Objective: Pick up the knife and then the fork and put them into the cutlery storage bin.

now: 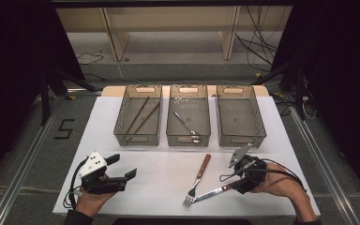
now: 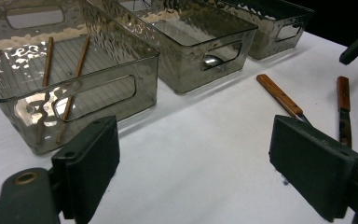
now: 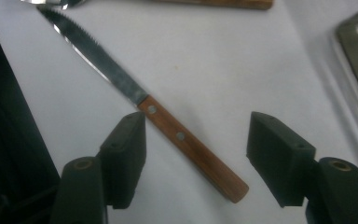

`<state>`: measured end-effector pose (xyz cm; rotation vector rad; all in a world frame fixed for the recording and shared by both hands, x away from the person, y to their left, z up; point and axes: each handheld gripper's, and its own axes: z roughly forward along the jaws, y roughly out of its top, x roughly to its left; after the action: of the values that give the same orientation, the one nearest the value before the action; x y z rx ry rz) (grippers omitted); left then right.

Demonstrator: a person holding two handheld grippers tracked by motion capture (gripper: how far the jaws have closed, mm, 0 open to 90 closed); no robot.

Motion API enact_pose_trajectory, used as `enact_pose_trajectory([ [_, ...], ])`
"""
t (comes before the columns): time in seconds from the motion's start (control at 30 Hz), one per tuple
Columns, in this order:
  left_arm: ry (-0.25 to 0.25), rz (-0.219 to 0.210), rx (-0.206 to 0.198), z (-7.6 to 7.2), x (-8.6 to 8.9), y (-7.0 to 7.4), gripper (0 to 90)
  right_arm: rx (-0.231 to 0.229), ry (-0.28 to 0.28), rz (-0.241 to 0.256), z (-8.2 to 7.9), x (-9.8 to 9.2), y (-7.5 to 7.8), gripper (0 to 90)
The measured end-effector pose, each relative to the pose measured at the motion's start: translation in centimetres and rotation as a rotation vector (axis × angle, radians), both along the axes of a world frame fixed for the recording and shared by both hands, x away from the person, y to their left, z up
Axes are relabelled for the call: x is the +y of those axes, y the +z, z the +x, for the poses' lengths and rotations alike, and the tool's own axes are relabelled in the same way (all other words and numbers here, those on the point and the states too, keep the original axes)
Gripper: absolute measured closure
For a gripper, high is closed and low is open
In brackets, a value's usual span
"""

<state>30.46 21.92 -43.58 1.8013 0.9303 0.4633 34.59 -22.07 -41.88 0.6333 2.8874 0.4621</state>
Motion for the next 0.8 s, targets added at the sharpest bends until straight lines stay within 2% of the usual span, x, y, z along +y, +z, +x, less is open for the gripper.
enact_pose_trajectory([
  [0.1,0.003,-0.004,0.0,0.0,0.0,0.0,15.8,0.015,0.067,-0.031,0.0,0.8,-0.8,36.5],
  [0.13,0.002,-0.004,0.0,0.0,0.0,0.0,15.8,0.019,0.096,-0.067,0.0,1.0,-1.2,36.6],
  [0.23,0.0,0.0,0.001,0.0,0.0,0.0,15.8,0.021,0.132,-0.118,0.0,1.5,-1.9,38.0],
  [0.3,0.0,0.0,0.002,0.0,0.0,0.0,15.8,0.032,0.178,-0.153,0.2,1.9,-2.2,40.1],
  [0.47,0.002,-0.004,0.003,0.1,0.0,0.0,15.8,0.041,0.193,-0.194,0.6,2.2,-2.7,44.6],
  [0.8,0.001,-0.004,0.003,0.1,0.0,0.0,15.8,0.074,0.223,-0.22,1.3,2.4,-3.4,53.8],
])
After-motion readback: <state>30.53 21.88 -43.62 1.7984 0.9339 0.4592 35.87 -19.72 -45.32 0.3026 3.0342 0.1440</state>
